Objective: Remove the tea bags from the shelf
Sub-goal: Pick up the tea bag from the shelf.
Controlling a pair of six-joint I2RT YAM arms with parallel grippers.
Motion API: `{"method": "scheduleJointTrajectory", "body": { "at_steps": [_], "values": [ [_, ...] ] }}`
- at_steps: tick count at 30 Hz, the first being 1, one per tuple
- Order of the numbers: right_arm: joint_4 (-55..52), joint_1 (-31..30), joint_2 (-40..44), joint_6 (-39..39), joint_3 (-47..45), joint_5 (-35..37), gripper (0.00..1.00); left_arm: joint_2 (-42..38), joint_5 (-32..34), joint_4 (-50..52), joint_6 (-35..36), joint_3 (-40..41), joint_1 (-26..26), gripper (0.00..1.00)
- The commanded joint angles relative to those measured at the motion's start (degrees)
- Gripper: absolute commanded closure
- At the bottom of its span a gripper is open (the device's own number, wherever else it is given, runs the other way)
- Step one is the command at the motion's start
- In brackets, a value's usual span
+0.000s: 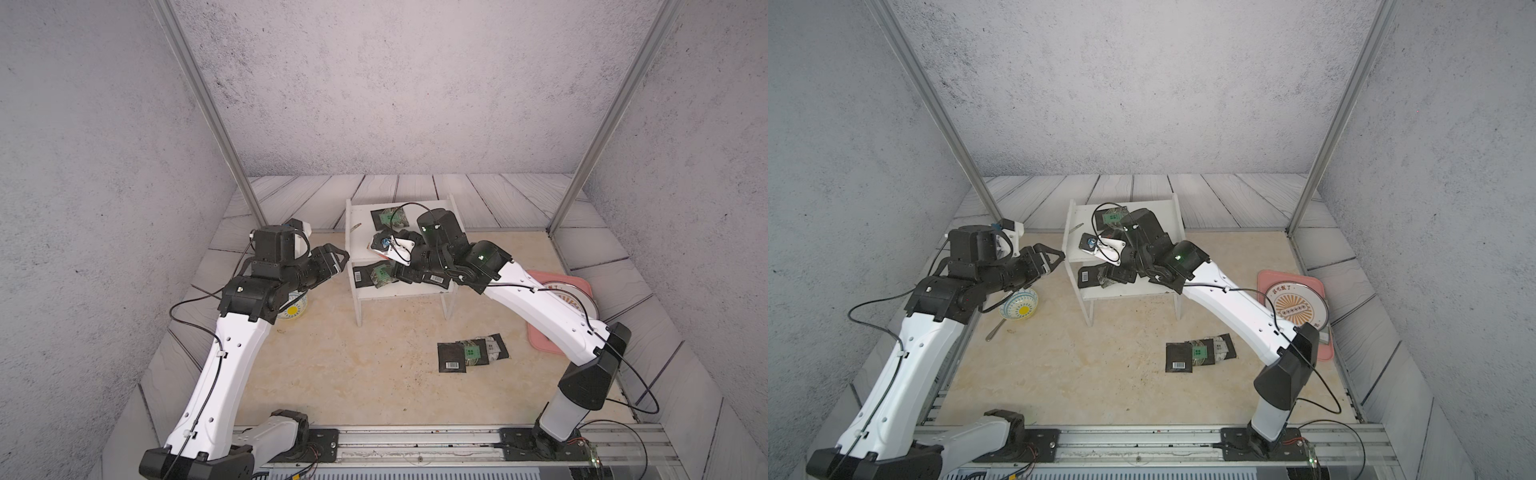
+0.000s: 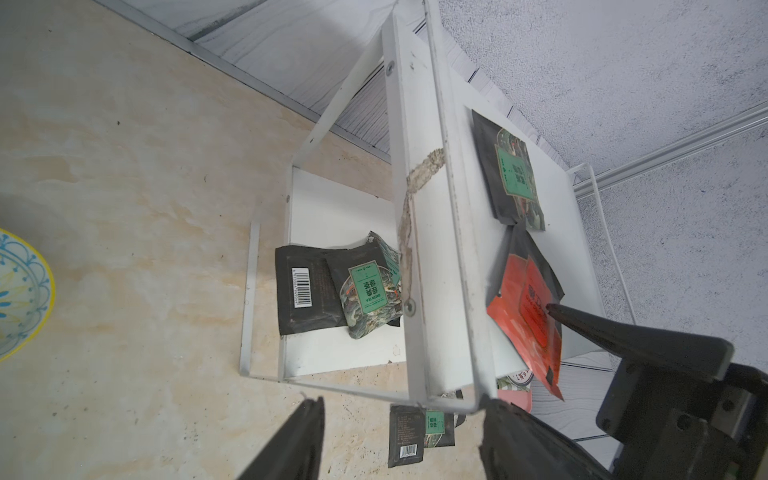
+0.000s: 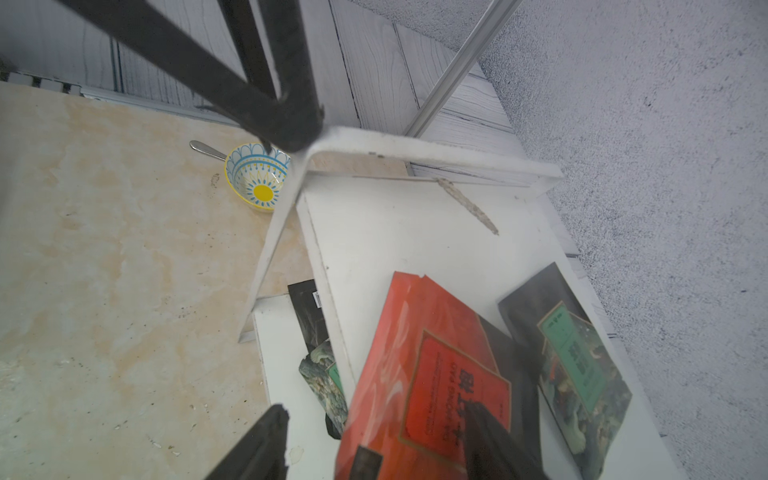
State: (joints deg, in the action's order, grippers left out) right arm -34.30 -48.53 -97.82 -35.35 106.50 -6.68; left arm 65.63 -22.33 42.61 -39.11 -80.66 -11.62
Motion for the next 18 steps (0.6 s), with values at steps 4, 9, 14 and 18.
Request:
{"method": "scheduleJointTrajectory", "body": {
  "at_steps": [4,9,14,18],
  "values": [
    [0.1,-0.9,-0.3,0.7,-1.4,2.4,0.45,-0.7,-1.2,-2.0,-0.8,1.4,0.8,0.37],
    [-0.1,-1.3,0.4,0.7,-2.4,3.7,0.56,-0.8,-1.4,-2.3,-1.1,2.1,0.9,0.37],
    [-0.6,-1.5,1.0,1.3,-2.8,4.8,0.65,-0.9,-1.6,-2.4,-1.2,2.3,1.0,0.38],
    [-0.5,-1.7,1.8,1.4,-3.6,5.5,0.7,-0.9,-1.9,-2.6,-1.6,2.4,1.1,0.38]
  ]
}}
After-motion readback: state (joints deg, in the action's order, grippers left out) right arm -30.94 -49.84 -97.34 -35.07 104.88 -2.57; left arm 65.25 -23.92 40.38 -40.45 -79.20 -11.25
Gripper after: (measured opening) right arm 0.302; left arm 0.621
